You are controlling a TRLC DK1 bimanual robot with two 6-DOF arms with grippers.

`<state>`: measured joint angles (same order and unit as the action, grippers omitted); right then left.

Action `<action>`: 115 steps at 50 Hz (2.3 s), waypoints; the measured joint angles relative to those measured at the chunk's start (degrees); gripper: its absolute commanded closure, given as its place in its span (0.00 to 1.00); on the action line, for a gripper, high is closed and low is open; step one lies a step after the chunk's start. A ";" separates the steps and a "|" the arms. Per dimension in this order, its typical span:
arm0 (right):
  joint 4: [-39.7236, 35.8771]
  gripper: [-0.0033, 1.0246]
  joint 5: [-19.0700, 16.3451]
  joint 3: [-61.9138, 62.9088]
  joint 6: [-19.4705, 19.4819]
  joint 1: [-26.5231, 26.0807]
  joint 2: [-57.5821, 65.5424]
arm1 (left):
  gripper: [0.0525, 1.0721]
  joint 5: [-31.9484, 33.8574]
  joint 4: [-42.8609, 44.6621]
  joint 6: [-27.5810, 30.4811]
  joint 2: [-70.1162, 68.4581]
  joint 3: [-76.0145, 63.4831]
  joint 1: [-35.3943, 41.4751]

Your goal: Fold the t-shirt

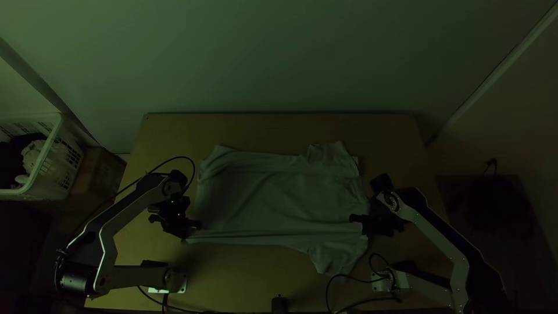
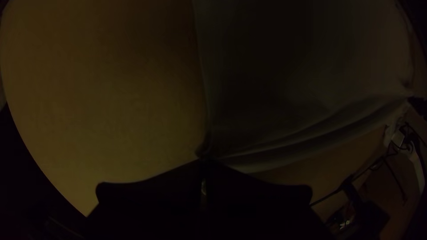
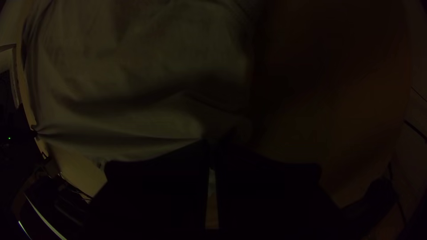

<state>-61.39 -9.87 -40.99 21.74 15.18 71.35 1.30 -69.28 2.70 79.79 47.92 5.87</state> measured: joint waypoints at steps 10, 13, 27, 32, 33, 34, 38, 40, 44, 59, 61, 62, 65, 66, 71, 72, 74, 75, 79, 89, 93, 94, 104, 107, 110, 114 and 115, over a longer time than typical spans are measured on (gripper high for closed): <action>-1.25 0.97 0.02 -2.47 0.00 0.02 -0.28 | 0.97 0.17 -0.24 0.37 0.09 6.08 -1.16; -1.25 0.97 0.07 -3.39 0.02 0.02 -0.59 | 0.97 0.17 -0.22 0.37 0.35 8.31 -1.29; -1.46 0.97 1.31 -8.15 0.00 0.00 -0.98 | 0.97 0.17 -0.31 -0.13 3.23 16.68 -1.09; -1.46 0.97 2.32 -10.93 -0.02 0.00 -0.98 | 0.97 0.17 -0.50 -0.33 4.44 19.43 -0.94; -1.46 0.97 2.60 -11.54 -0.02 -0.07 -0.96 | 0.97 0.17 -0.52 -0.33 4.74 20.04 -0.94; -1.46 0.97 2.89 -12.24 -0.20 -0.13 -0.87 | 0.97 0.17 -0.68 -0.35 5.11 20.87 -0.94; -1.49 0.97 3.54 -14.60 -0.72 -0.59 -0.28 | 0.97 0.17 -1.29 -0.52 6.47 23.74 -0.94; -1.49 0.97 3.91 -15.67 -0.83 -0.83 0.39 | 0.97 0.17 -1.49 -0.55 7.23 25.33 -0.94; -1.49 0.97 4.17 -17.86 -1.03 -1.27 2.27 | 0.97 0.17 -1.55 -0.74 8.74 28.41 -0.94; -1.44 0.97 5.73 -25.24 -1.05 -1.44 9.84 | 0.97 0.17 -1.53 -1.38 14.14 36.39 -0.94; -1.42 0.97 5.99 -26.32 -1.05 -1.44 10.91 | 0.97 0.17 -1.53 -1.42 14.80 37.18 -0.94; -1.40 0.97 6.03 -26.82 -1.05 -1.44 11.34 | 0.97 0.17 -1.51 -1.42 15.19 37.53 -0.94; -1.40 0.97 6.14 -28.26 -1.07 -1.49 12.96 | 0.97 0.17 -1.53 -1.42 16.33 38.93 -0.94; -1.38 0.97 6.29 -28.83 -1.05 -1.51 13.60 | 0.97 0.17 -1.53 -1.42 16.63 39.45 -0.94; -1.07 0.97 6.47 -31.17 -1.07 -1.84 16.26 | 0.97 0.17 -1.53 -1.38 18.45 42.51 -1.07; -1.03 0.97 6.47 -31.63 -1.07 -1.92 16.74 | 0.97 0.17 -1.53 -1.38 18.84 43.17 -1.11; -1.01 0.97 6.47 -32.68 -1.07 -2.19 17.81 | 0.97 0.15 -1.53 -1.38 19.52 44.54 -1.18; -0.98 0.97 6.47 -33.38 -1.05 -2.29 18.36 | 0.97 0.17 -1.53 -1.38 20.02 45.40 -1.29; -0.79 0.97 6.49 -35.67 -1.07 -2.75 20.44 | 0.97 0.17 -1.53 -1.38 21.62 48.30 -1.51; -0.61 0.97 6.62 -41.44 -1.11 -4.04 25.59 | 0.97 0.17 -1.60 -1.38 27.19 56.33 -1.70; -0.55 0.97 6.62 -43.50 -1.25 -4.59 27.76 | 0.97 0.17 -1.73 -1.38 29.64 58.69 -1.70; -0.55 0.97 6.62 -43.98 -1.25 -4.74 28.17 | 0.97 0.17 -1.77 -1.38 30.32 59.21 -1.70; -0.11 0.97 6.64 -48.43 -1.25 -5.14 33.77 | 0.97 0.15 -1.77 -1.38 36.02 62.75 -1.60; -0.11 0.97 6.64 -49.81 -1.25 -5.18 35.65 | 0.97 0.15 -1.79 -1.38 37.44 63.49 -1.53; 0.11 0.97 6.69 -51.15 -1.25 -5.18 37.48 | 0.97 0.15 -1.73 -1.38 38.62 64.46 -1.49; 0.87 0.97 6.84 -52.46 -1.25 -5.18 39.74 | 0.97 0.15 -1.27 -1.40 39.93 65.55 -1.49; 0.92 0.97 6.86 -52.81 -1.25 -5.20 40.22 | 0.97 0.15 -0.87 -1.40 40.19 65.70 -1.49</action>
<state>-60.47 -3.01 -93.80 20.49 9.98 111.57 1.45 -70.15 1.30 119.98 113.62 4.38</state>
